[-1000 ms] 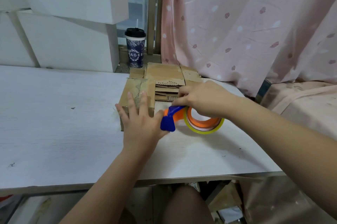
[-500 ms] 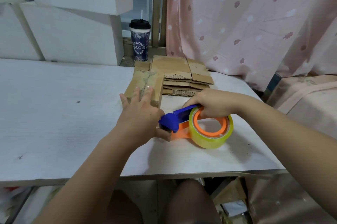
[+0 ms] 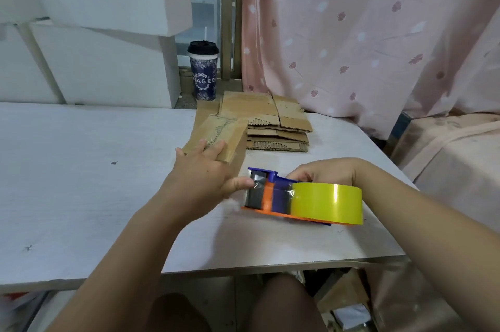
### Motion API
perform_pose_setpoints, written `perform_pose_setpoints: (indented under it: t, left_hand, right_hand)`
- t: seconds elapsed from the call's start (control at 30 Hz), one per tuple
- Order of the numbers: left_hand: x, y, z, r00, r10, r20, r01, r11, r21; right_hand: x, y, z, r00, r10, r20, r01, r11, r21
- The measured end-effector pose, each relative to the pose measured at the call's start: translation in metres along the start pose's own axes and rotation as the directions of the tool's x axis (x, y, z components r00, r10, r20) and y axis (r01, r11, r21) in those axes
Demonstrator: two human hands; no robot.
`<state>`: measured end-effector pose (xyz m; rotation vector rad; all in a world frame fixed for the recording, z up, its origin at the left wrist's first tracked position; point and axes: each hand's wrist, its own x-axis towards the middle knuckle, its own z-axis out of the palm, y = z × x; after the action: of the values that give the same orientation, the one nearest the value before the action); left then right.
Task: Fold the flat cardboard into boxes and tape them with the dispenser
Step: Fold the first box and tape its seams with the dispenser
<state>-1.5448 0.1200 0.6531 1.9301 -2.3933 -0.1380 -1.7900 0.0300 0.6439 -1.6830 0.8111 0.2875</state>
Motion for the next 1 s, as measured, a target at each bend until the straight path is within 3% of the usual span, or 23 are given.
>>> perform_pose_setpoints:
  t: [0.07,0.13,0.17,0.2,0.3,0.43,0.53,0.63,0.73,1.0]
  left_hand:
    - [0.0,0.0,0.0,1.0,-0.006,0.003,0.006,1.0,0.005]
    - [0.0,0.0,0.002,1.0,-0.023,0.01,0.023,1.0,0.003]
    - [0.001,-0.001,0.003,1.0,-0.029,0.01,0.029,1.0,0.008]
    - [0.002,-0.001,0.005,1.0,-0.03,0.006,0.03,0.999,0.013]
    - [0.003,-0.002,0.007,1.0,-0.02,-0.002,0.02,1.0,0.023]
    - [0.0,-0.002,0.005,1.0,-0.01,0.022,0.011,0.999,-0.041]
    - [0.0,-0.001,0.004,0.999,-0.038,0.006,0.039,0.995,-0.095]
    - [-0.002,0.002,0.005,0.997,-0.066,-0.033,0.065,0.997,-0.042]
    - [-0.005,0.003,0.008,0.982,-0.061,-0.179,0.028,0.983,-0.183]
    - [0.003,-0.006,0.027,0.914,-0.099,-0.394,0.079,0.995,-0.068]
  right_hand:
    - [-0.003,0.007,-0.002,0.997,0.069,0.017,-0.071,0.989,0.132]
    - [-0.007,0.019,-0.007,0.936,0.217,-0.277,-0.183,0.972,0.145]
    - [-0.011,0.022,-0.007,0.881,0.217,-0.42,-0.204,0.976,0.078]
    - [-0.017,0.022,-0.007,0.876,0.146,-0.46,-0.179,0.984,-0.028]
    - [-0.03,0.018,0.0,0.912,0.038,-0.408,-0.125,0.974,-0.187]
    - [-0.026,0.024,0.0,0.867,0.026,-0.497,0.0,0.999,0.053]
    - [-0.016,0.029,-0.005,0.763,0.074,-0.642,0.029,0.988,0.149]
    - [-0.008,0.026,-0.005,0.635,0.089,-0.767,-0.03,0.995,0.091]
    - [0.001,0.021,-0.004,0.553,0.079,-0.829,-0.183,0.983,-0.029]
    - [0.011,0.013,-0.008,0.533,0.021,-0.846,-0.375,0.902,-0.214]
